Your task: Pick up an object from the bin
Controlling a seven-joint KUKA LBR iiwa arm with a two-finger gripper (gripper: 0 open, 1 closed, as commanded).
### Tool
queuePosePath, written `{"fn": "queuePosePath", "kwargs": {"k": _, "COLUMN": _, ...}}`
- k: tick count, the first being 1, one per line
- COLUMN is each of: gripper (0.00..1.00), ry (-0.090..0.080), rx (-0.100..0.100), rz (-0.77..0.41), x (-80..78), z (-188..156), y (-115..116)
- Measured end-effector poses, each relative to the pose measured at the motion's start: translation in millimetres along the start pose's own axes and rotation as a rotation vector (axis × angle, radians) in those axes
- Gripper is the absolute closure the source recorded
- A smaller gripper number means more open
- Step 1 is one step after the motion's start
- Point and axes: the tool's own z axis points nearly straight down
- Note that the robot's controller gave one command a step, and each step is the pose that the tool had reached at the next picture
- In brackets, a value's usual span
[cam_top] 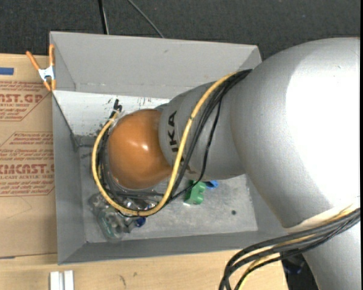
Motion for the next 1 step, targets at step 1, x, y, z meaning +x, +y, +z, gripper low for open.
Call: {"fn": "queuePosePath", "kwargs": {"k": 1, "gripper": 1.0, "ry": -0.008, "rx": 0.005, "rz": 0.016, "x": -3.5, "z": -149.2, "y": -11.7}}
